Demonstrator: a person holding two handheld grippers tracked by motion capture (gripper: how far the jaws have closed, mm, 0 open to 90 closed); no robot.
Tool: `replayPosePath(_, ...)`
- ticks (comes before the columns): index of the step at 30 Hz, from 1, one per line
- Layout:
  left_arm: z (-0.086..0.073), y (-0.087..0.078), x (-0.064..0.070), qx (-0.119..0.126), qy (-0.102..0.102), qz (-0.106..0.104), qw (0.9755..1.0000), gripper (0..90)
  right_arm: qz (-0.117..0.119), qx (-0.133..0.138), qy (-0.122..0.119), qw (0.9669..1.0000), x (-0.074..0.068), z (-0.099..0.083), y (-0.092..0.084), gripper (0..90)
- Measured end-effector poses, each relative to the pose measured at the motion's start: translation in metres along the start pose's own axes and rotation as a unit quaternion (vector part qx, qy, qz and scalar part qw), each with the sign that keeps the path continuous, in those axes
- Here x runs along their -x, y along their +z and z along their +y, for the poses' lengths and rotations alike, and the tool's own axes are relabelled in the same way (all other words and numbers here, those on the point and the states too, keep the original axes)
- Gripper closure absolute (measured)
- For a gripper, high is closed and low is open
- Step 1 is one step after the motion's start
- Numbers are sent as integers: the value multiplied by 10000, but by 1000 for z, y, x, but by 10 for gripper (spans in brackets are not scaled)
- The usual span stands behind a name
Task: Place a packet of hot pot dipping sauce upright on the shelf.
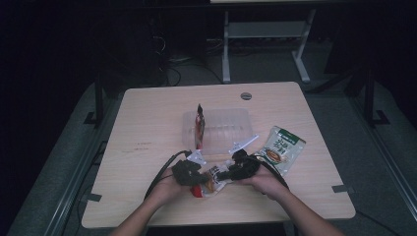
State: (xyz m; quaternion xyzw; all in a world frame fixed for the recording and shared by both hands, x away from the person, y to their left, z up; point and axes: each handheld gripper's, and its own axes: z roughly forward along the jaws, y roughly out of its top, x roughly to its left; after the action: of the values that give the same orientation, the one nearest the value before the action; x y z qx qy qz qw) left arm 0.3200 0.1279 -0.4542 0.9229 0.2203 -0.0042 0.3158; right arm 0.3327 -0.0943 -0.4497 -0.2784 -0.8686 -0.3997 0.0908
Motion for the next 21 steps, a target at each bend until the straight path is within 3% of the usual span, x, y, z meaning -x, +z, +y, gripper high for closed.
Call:
replayPosePath(6, -1, -10, 1, 180, 8, -67, 9998, 900, 79, 56, -61, 9999, 1, 1, -5, 881)
replayPosePath(9, 0, -20, 5, 400, 11, -30, 9992, 900, 223, 287, -176, 9992, 0, 3, -16, 887)
replayPosePath(17, -7, -38, 7, 398, 155, 181, 9989, 900, 383, 521, -390, 9971, -5, 7, -32, 891)
replayPosePath(21, -10, -40, 5, 422, 123, 216, 9988, 899, 519, 718, -422, 9952, -6, 10, -39, 892)
